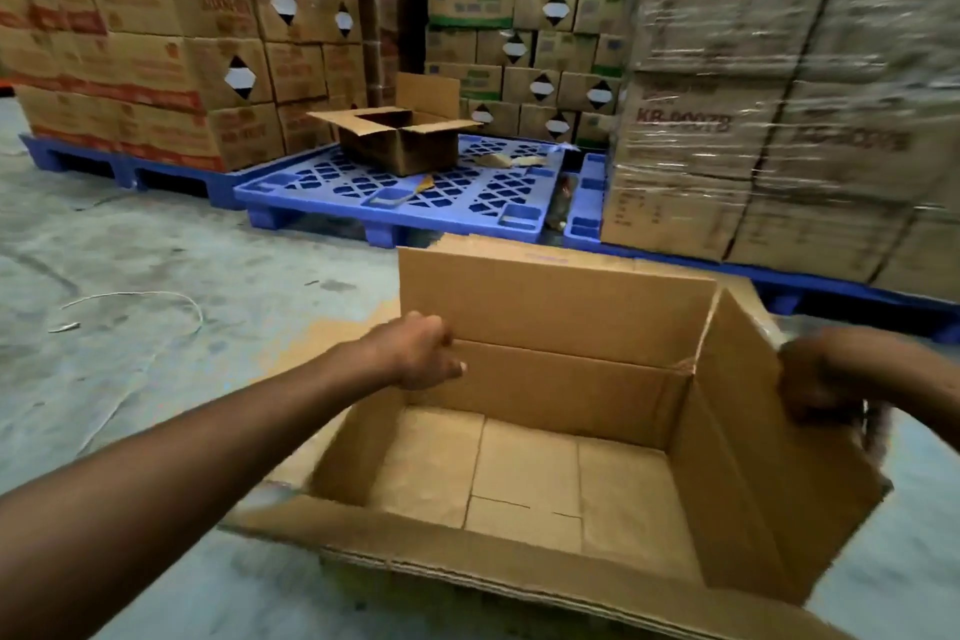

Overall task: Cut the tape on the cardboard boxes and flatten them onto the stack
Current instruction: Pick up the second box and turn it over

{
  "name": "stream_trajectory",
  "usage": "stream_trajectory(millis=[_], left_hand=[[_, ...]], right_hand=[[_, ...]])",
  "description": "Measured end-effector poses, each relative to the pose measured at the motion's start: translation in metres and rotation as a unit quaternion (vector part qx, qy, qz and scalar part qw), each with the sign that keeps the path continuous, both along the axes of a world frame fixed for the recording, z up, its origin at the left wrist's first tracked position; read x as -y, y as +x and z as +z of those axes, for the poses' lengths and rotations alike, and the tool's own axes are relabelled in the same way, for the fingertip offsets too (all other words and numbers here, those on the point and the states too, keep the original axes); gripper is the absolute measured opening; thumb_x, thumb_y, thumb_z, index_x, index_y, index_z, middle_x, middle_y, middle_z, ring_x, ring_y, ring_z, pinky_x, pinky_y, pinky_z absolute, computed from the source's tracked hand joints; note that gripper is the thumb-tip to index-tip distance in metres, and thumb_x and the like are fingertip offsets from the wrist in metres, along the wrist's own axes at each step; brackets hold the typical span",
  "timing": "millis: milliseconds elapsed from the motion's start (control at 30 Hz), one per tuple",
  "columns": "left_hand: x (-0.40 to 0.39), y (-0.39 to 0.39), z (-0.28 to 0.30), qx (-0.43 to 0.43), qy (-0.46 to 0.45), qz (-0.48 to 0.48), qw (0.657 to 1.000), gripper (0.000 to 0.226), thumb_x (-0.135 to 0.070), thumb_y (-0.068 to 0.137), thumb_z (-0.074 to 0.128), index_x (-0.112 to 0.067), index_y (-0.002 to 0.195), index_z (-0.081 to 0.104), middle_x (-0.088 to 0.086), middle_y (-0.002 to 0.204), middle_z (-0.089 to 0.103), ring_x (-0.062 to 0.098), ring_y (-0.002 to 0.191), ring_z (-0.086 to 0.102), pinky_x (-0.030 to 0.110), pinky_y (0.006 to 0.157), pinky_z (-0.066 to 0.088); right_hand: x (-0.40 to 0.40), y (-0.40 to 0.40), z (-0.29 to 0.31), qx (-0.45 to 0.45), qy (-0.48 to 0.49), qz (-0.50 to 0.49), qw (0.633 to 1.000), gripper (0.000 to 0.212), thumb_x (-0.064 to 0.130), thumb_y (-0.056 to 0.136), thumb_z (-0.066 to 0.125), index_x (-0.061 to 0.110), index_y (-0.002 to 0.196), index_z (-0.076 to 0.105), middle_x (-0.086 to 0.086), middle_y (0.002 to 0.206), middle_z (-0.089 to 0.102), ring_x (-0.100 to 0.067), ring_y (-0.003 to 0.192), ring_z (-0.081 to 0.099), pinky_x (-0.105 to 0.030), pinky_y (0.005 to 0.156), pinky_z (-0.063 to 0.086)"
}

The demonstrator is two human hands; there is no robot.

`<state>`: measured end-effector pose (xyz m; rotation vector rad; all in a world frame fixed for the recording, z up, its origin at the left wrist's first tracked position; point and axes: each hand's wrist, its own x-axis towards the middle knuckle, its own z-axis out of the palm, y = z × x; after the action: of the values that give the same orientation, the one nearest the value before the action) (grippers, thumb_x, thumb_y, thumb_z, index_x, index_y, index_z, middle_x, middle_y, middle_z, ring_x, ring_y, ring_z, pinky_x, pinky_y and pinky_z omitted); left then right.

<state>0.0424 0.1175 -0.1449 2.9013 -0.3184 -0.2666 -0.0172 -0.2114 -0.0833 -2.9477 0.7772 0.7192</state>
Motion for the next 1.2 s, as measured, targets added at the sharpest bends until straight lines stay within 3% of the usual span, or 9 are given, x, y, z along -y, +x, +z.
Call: stream_trajectory(millis=[67, 167, 333, 467, 633, 800, 967, 1100, 1200], left_hand=[[-0.002, 0.008, -0.023, 0.035, 0.092, 0.050, 0.994, 0.055, -0.051, 0.087, 0.056, -0.016, 0.130, 0.049, 0.011, 0.131, 0.054, 0.029, 0.117, 0.052, 0.037, 0.091, 0.046], [-0.008, 0.019, -0.055, 0.038, 0.127, 0.142, 0.981, 0.071, -0.063, 0.079, 0.057, -0.019, 0.133, 0.042, 0.013, 0.138, 0.047, 0.035, 0.126, 0.043, 0.043, 0.097, 0.039], [0.026, 0.006, -0.093, -0.165, -0.142, 0.247, 0.944, 0.097, -0.060, 0.071, 0.071, 0.000, 0.139, 0.035, 0.021, 0.140, 0.045, 0.037, 0.122, 0.049, 0.042, 0.088, 0.046], [0.040, 0.000, -0.081, -0.042, -0.118, 0.233, 0.964, 0.084, -0.052, 0.061, 0.082, -0.002, 0.122, 0.054, 0.021, 0.125, 0.057, 0.036, 0.111, 0.053, 0.038, 0.082, 0.045], [0.097, -0.004, -0.011, 0.116, -0.048, 0.100, 0.987, 0.008, -0.014, 0.087, 0.060, -0.012, 0.088, 0.053, 0.013, 0.097, 0.057, 0.027, 0.086, 0.053, 0.033, 0.068, 0.039], [0.112, 0.003, 0.052, 0.243, 0.035, 0.078, 0.966, 0.024, -0.008, 0.094, 0.043, -0.007, 0.117, 0.052, 0.016, 0.118, 0.057, 0.034, 0.111, 0.054, 0.040, 0.079, 0.042], [0.084, 0.006, 0.130, 0.372, -0.069, 0.110, 0.919, 0.024, -0.011, 0.090, 0.052, -0.005, 0.112, 0.045, 0.022, 0.109, 0.057, 0.044, 0.106, 0.054, 0.045, 0.075, 0.037], [0.073, 0.002, 0.113, 0.426, -0.165, 0.123, 0.881, 0.020, -0.008, 0.090, 0.048, -0.008, 0.107, 0.038, 0.017, 0.088, 0.056, 0.041, 0.085, 0.059, 0.043, 0.063, 0.041], [0.059, 0.006, 0.060, 0.341, -0.216, 0.115, 0.908, 0.017, -0.010, 0.090, 0.049, -0.014, 0.097, 0.034, 0.010, 0.079, 0.054, 0.035, 0.077, 0.057, 0.040, 0.060, 0.042]], right_hand=[[0.035, -0.024, -0.018, 0.050, 0.007, -0.042, 0.998, 0.017, 0.021, 0.089, 0.047, 0.010, 0.093, 0.060, -0.008, 0.080, 0.065, -0.018, 0.063, 0.063, -0.023, 0.044, 0.046], [0.062, -0.057, -0.041, 0.074, -0.008, -0.056, 0.996, 0.033, 0.034, 0.099, 0.036, 0.017, 0.121, 0.055, -0.005, 0.120, 0.062, -0.021, 0.105, 0.061, -0.025, 0.082, 0.047], [0.088, -0.067, -0.084, 0.064, -0.034, -0.032, 0.997, 0.034, 0.027, 0.098, 0.041, 0.015, 0.128, 0.052, -0.002, 0.100, 0.056, -0.015, 0.087, 0.057, -0.025, 0.074, 0.043], [0.097, -0.060, -0.092, 0.119, -0.055, -0.019, 0.991, 0.030, 0.017, 0.096, 0.044, 0.009, 0.122, 0.056, -0.007, 0.100, 0.054, -0.023, 0.091, 0.057, -0.030, 0.074, 0.045], [0.103, -0.062, -0.029, 0.142, 0.015, -0.056, 0.988, 0.025, 0.009, 0.096, 0.045, 0.007, 0.117, 0.057, -0.004, 0.086, 0.051, -0.023, 0.087, 0.054, -0.031, 0.070, 0.046], [0.075, -0.075, 0.045, 0.171, -0.002, -0.025, 0.985, 0.025, 0.004, 0.094, 0.046, 0.005, 0.118, 0.055, -0.015, 0.116, 0.057, -0.030, 0.107, 0.056, -0.038, 0.087, 0.045], [0.074, -0.082, 0.093, 0.356, 0.017, 0.011, 0.934, 0.014, -0.003, 0.091, 0.051, -0.005, 0.103, 0.059, -0.028, 0.109, 0.059, -0.032, 0.087, 0.052, -0.032, 0.071, 0.039], [0.078, -0.066, 0.051, 0.473, 0.057, -0.009, 0.879, 0.015, -0.004, 0.083, 0.062, 0.000, 0.095, 0.053, -0.020, 0.093, 0.062, -0.038, 0.086, 0.061, -0.038, 0.067, 0.049], [0.085, -0.053, -0.015, 0.458, 0.100, -0.025, 0.883, 0.027, 0.003, 0.082, 0.064, 0.010, 0.104, 0.050, -0.014, 0.099, 0.063, -0.033, 0.088, 0.062, -0.043, 0.071, 0.055]])
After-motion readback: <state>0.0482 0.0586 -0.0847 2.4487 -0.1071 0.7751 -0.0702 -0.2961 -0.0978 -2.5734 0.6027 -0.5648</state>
